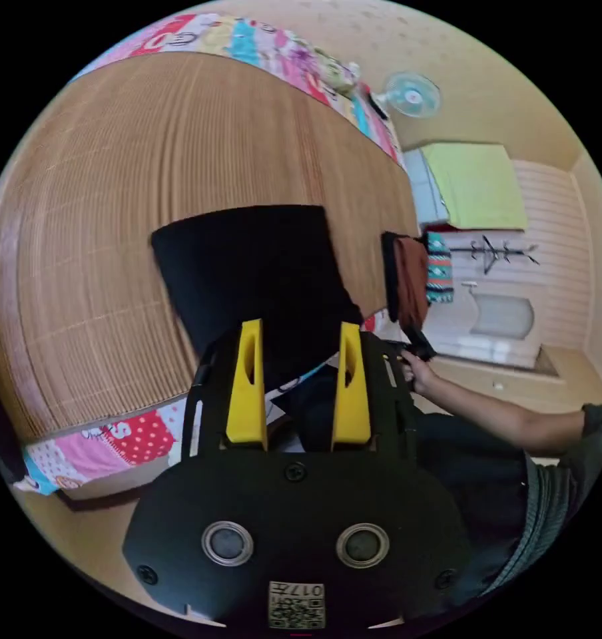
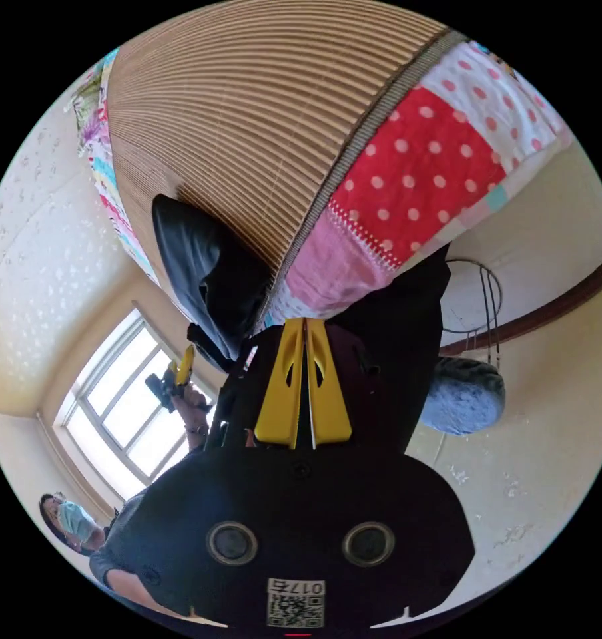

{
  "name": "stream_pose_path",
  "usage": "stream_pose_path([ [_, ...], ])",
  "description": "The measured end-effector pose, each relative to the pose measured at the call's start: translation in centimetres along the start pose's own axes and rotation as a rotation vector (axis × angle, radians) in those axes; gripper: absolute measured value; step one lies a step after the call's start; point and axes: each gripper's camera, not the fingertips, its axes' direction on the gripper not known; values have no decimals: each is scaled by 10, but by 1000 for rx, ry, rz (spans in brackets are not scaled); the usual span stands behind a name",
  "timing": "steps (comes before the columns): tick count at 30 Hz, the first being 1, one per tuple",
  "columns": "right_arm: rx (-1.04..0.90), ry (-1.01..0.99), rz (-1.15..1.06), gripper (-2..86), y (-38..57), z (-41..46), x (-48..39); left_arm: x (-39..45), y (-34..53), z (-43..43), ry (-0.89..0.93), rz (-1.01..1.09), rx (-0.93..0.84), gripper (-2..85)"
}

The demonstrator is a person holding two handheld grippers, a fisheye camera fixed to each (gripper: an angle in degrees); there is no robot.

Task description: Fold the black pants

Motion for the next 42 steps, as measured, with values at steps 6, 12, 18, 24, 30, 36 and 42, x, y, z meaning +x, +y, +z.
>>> stream_pose_path([
  [6,84,-451,-65,34,16,-13,19,-97,20,25,136,-188,-79,221],
  [12,-8,-575,50,218,13,40,5,-107,28,87,569,-233,-301,139],
  [18,-98,-554,-76,321,0,70,-45,-57,39,71,824,-232,-214,72],
  [24,53,-750,-73,252,-21,77,-70,-15,61,30,735,-195,-178,64],
  [30,-148,-803,-277,164,-5,131,-154,-18,99,-71,573,-82,51,63],
  [36,-597,-688,-617,165,60,260,-334,-36,180,-218,376,-47,456,61],
  [42,-940,-621,-827,177,159,424,-503,-75,245,-344,179,-82,839,61],
])
